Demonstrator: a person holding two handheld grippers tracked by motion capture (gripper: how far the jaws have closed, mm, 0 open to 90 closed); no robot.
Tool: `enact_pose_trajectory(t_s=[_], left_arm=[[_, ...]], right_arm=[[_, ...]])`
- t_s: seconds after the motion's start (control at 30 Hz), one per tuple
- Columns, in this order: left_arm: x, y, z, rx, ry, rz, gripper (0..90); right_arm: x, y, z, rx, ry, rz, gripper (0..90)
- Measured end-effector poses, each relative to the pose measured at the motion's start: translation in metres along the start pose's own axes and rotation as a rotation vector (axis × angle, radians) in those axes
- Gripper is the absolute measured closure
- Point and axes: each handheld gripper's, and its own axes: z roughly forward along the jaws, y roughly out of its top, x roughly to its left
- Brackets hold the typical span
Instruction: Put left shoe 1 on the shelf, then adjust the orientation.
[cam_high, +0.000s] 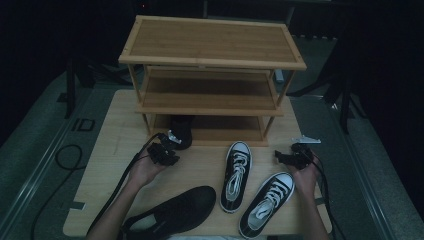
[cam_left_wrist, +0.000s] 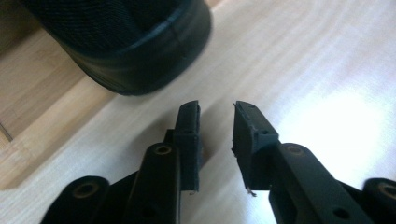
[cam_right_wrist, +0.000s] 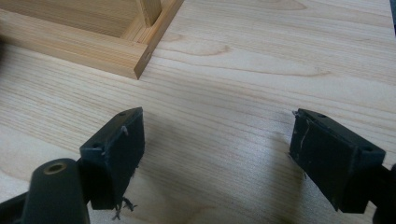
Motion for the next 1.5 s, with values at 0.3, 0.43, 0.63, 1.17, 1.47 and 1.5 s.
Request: enact_pose_trajectory(t_s=[0.3, 0.43, 0.63, 1.17, 1.47, 1.5], left_arm=[[-0.005, -0.013, -0.03, -0.026, -0.063, 0.015, 62.6], [-0.003, -0.021, -0.047, -0.051, -0.082, -0.003, 61.5], [-0.003, -0.032, -0.064, -0.059, -0.112, 0.007, 61.0], [-0.024, -0.048, -0.096, 0.017, -0.206, 0.108, 59.2], [-0.033, -0.048, -0.103, 0.043, -0.241, 0.127, 59.6], [-0.035, -0.048, -0.103, 0.049, -0.257, 0.112, 59.6]], right_arm=[[0.0, 0.0, 0.0, 0.0, 0.0, 0.0, 17.7], [0.0, 0.0, 0.0, 0.0, 0.0, 0.0, 17.7], [0.0, 0.0, 0.0, 0.0, 0.0, 0.0, 17.7], [0.0, 0.0, 0.0, 0.0, -0.001, 0.0, 17.8], [0.0, 0.0, 0.0, 0.0, -0.001, 0.0, 17.8], [0.0, 0.0, 0.0, 0.0, -0.001, 0.0, 17.8]])
